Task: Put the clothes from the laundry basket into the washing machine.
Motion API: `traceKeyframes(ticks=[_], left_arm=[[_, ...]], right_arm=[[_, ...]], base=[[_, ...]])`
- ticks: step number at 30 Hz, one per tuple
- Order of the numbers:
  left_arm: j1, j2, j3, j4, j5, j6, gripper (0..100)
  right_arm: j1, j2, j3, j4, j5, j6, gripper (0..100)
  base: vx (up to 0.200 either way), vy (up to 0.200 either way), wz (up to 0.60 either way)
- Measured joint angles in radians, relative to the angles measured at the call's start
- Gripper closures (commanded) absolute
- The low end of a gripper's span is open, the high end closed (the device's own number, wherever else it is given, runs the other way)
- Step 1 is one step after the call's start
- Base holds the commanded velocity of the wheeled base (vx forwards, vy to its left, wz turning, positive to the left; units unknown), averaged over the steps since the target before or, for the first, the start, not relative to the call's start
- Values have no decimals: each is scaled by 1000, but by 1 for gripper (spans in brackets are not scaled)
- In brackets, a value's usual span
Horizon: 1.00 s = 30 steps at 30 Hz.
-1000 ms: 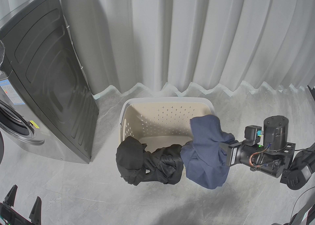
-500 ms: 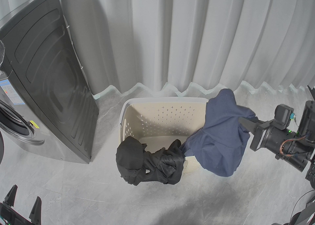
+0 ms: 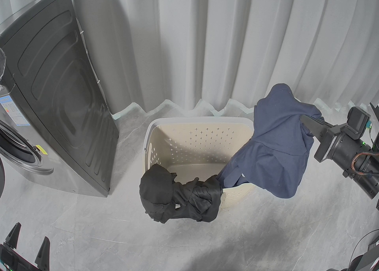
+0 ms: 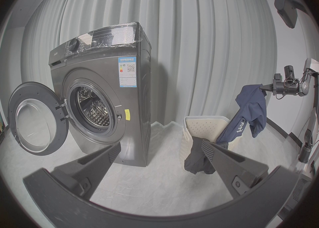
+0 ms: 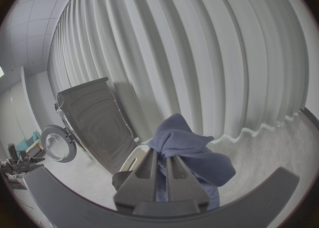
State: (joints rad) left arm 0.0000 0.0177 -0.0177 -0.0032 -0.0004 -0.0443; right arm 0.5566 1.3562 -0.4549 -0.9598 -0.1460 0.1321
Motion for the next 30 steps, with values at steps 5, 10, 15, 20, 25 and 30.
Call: traceKeyframes(ticks=[5,10,15,20,25,30], left_arm=[[0,0,0,0,0,0,0],[0,0,0,0,0,0,0],[0,0,0,0,-1,0,0],[0,0,0,0,-1,0,0],[0,0,0,0,0,0,0],[0,0,0,0,-1,0,0]], right_arm=[[0,-1,0,0,-64,-30,100],[1,-1,3,-1,-82,-39,100],[4,-1,0,-6,-85,-39,100],[7,-1,-2,-6,-91,-40,100],[11,-1,-3,-7,-100,-42,100],[12,-2,-3,-6,-100,-43,100]], base=[[-40,0,0],[0,0,0],[0,200,0],[0,200,0],[0,200,0],[0,200,0]])
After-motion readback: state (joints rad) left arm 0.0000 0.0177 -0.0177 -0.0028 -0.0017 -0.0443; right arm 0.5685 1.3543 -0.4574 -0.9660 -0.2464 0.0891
